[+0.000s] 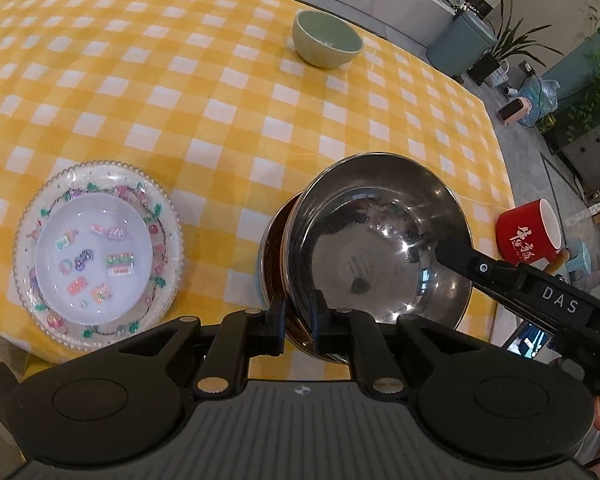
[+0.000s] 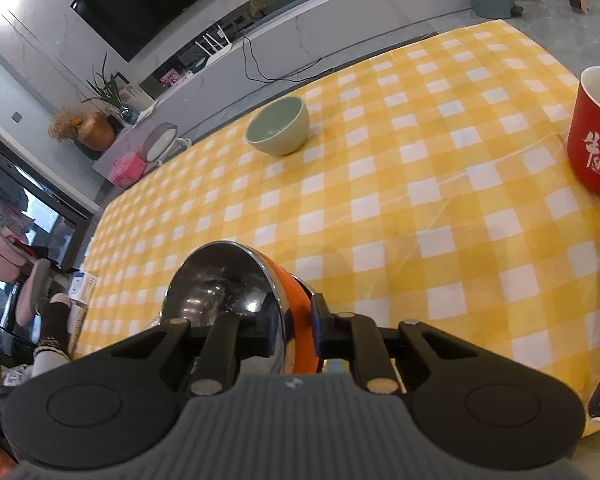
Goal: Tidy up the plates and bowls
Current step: 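Carry the orange bowl with both grippers and lower it into the blue bowl, then open both grippers and lift them off the orange bowl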
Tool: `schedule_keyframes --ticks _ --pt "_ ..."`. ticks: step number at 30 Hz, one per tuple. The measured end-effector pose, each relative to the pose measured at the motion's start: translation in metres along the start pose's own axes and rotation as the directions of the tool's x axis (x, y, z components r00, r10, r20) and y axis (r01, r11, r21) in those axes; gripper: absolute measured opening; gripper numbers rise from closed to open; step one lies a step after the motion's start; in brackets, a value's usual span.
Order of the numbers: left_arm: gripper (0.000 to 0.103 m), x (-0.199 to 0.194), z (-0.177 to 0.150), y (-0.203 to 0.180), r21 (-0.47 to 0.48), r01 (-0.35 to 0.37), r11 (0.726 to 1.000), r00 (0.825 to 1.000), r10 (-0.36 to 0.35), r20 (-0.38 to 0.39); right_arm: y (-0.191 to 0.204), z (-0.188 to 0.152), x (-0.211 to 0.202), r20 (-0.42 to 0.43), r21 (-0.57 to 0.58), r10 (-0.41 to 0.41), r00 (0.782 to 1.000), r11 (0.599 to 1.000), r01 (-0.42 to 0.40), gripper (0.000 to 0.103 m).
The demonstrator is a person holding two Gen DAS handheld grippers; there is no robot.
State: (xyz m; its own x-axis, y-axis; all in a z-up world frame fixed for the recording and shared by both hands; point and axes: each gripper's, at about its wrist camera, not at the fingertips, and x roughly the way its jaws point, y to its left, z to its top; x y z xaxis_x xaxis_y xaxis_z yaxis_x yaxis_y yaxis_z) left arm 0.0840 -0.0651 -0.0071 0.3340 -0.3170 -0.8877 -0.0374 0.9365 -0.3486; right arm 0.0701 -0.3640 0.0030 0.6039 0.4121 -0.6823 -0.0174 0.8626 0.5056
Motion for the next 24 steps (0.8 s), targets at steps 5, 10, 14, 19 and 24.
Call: schedule_keyframes --ticks 5,10,14,19,24 --pt "0.013 0.000 0.002 -0.004 0.030 -0.029 0.999 0.999 0.029 0.018 -0.001 -0.001 -0.001 -0.004 -0.016 -0.018 1.000 1.000 0.018 0.012" --pt "0.015 0.001 0.004 -0.002 0.038 -0.051 0.998 0.999 0.050 0.020 0.002 -0.002 0.003 -0.017 -0.045 -0.036 0.999 0.998 0.035 0.009" --pt "0.016 -0.002 0.005 0.002 0.029 -0.030 0.999 0.999 0.029 0.026 0.002 -0.002 0.004 -0.015 -0.046 -0.033 0.999 0.998 0.033 0.009" --pt "0.021 -0.013 0.011 0.006 0.020 -0.007 1.000 0.997 0.006 0.081 0.001 0.000 0.005 -0.011 -0.045 -0.014 1.000 0.999 0.014 0.014" --pt "0.023 -0.020 0.022 0.008 0.016 0.008 1.000 0.990 -0.011 0.140 0.004 0.001 0.003 0.017 -0.061 0.008 1.000 0.998 -0.006 0.036"
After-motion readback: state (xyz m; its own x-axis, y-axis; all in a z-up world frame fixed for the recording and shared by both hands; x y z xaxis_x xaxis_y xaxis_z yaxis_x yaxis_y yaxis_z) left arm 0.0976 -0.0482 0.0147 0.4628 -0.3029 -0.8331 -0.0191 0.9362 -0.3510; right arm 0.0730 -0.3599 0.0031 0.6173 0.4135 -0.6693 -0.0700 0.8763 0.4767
